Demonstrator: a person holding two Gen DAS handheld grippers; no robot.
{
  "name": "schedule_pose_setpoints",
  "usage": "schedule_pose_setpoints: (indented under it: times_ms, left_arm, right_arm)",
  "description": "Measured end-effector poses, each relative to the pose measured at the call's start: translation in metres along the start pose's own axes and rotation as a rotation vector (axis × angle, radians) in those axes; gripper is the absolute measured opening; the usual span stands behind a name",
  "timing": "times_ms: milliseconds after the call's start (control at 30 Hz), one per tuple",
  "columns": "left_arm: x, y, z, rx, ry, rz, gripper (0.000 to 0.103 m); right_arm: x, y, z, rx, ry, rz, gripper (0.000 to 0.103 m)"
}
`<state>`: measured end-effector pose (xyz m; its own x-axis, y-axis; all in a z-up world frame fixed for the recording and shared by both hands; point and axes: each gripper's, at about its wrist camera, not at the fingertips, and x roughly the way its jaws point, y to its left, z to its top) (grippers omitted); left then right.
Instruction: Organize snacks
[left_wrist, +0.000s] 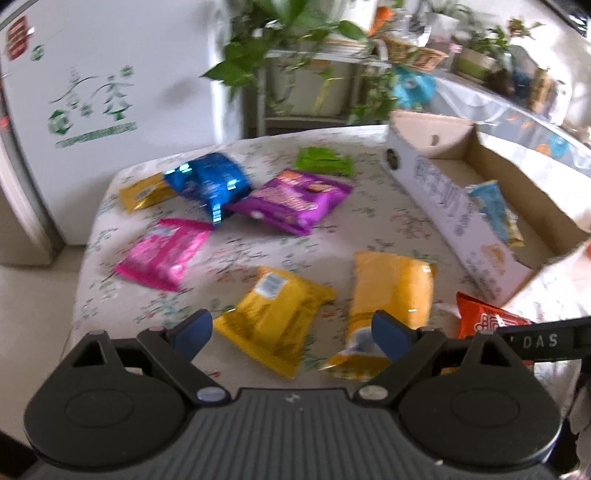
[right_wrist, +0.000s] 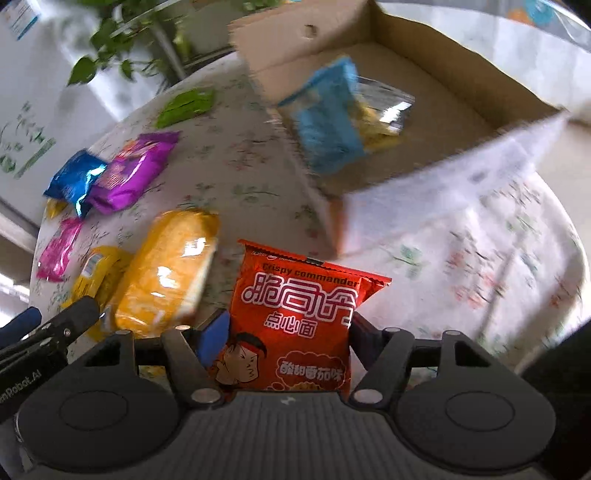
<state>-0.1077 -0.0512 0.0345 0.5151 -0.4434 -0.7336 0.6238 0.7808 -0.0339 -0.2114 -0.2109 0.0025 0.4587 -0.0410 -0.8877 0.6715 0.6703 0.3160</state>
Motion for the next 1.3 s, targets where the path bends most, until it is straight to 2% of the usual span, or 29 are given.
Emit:
schedule_pose_setpoints:
  times_ms: [133, 333, 633, 700, 767, 900, 1133, 1300]
  left_arm:
    - [0.002, -0.017, 0.003, 0.081, -0.024, -0.056, 0.093]
    - [0.013, -0.044, 0.007, 0.204, -0.010, -0.125, 0.093]
    - [0.051, -0.059, 0.006, 0.289, 0.088, -0.132, 0.093]
    - [0.059, -0.064, 0.004, 0.316, 0.121, -0.141, 0.097]
    - [0.065, -0.065, 0.002, 0.305, 0.131, -0.151, 0.103]
    - [0.067, -0.061, 0.001, 0.289, 0.125, -0.169, 0.103]
    - [0.065, -0.060, -0.003, 0.283, 0.088, -0.175, 0.103]
    - [0.067, -0.062, 0.001, 0.285, 0.104, -0.167, 0.103]
  right_arm:
    - [-0.003, -0.015, 0.003, 0.070, -0.006, -0.011, 0.075]
    - [-0.007, -0.026, 0.002, 0.100, -0.011, -0.026, 0.075]
    - [-0.010, -0.026, 0.001, 0.097, -0.011, -0.039, 0.076]
    - [-0.008, -0.024, 0.001, 0.095, -0.008, -0.039, 0.081]
    - [-0.006, -0.022, 0.001, 0.097, -0.004, -0.041, 0.085]
    - [-0.003, -0.021, 0.002, 0.111, 0.001, -0.048, 0.090]
    - [0.000, -0.020, 0.003, 0.117, 0.004, -0.060, 0.093]
    - [0.002, -0.018, 0.003, 0.108, -0.006, -0.071, 0.095]
